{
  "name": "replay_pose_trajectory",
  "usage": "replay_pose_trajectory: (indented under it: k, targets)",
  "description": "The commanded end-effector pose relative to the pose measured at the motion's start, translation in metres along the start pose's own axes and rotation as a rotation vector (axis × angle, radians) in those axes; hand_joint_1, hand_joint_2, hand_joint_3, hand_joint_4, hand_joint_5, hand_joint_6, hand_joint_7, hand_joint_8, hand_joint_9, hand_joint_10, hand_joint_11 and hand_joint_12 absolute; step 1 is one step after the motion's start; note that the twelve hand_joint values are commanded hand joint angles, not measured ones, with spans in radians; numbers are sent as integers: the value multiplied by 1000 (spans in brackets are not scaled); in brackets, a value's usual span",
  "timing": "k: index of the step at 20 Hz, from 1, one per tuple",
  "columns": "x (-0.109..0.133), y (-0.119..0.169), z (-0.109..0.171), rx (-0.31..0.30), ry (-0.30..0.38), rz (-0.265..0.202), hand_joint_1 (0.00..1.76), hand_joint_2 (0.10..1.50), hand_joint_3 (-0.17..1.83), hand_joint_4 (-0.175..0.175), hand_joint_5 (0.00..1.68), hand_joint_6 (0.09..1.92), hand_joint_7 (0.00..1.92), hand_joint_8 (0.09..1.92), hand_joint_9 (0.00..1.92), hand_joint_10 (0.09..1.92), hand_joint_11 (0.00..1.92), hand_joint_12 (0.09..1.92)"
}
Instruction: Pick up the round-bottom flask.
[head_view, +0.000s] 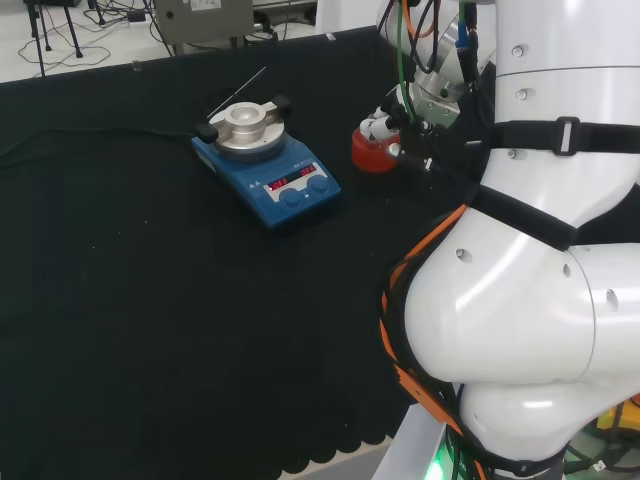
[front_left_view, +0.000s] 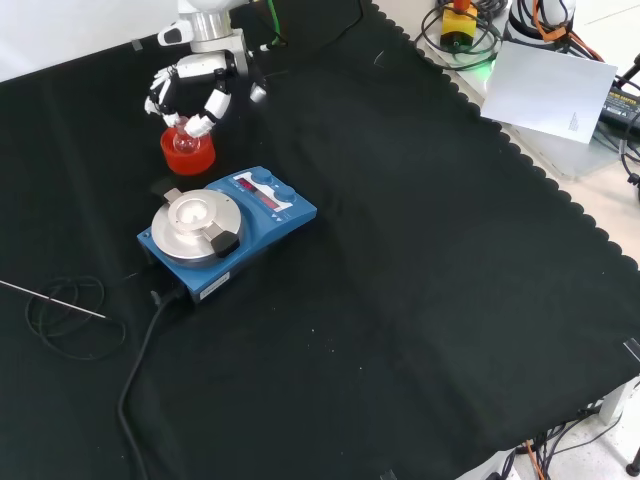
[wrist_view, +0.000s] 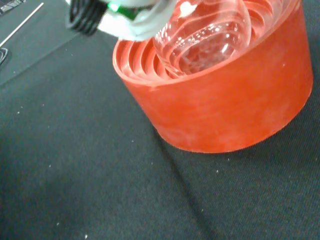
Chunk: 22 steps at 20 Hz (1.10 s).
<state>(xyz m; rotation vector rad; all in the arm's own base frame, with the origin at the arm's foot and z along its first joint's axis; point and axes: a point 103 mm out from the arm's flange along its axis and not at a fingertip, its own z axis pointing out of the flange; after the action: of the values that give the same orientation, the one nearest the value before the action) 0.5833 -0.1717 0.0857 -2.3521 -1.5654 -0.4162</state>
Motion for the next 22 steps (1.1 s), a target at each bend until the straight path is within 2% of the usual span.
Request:
replay_pose_trajectory:
  k: [1, 4, 7, 14, 17, 22]
  targets:
    - [4, -2, -4, -79, -4, -25, 1080, 867, 392, 106, 1098, 876, 510, 623, 662, 630, 320, 1307]
    - [7, -2, -9, -88, -4, -29, 1092, 782, 555, 108, 1118, 903, 569, 595, 733, 587, 390, 1289]
    - [12, -2, -17, -82, -4, -33, 1094, 755, 607, 108, 1122, 916, 582, 589, 751, 578, 408, 1287]
    - [33, -12, -43, -58, -6, -35, 1097, 735, 646, 104, 1123, 929, 584, 586, 759, 575, 417, 1285]
    - [47, -18, -56, -40, 14, -23, 1100, 726, 663, 99, 1126, 933, 583, 586, 760, 575, 422, 1285]
    - [66, -30, -73, -33, 15, -33, 1101, 722, 670, 97, 1126, 935, 579, 584, 761, 575, 426, 1286]
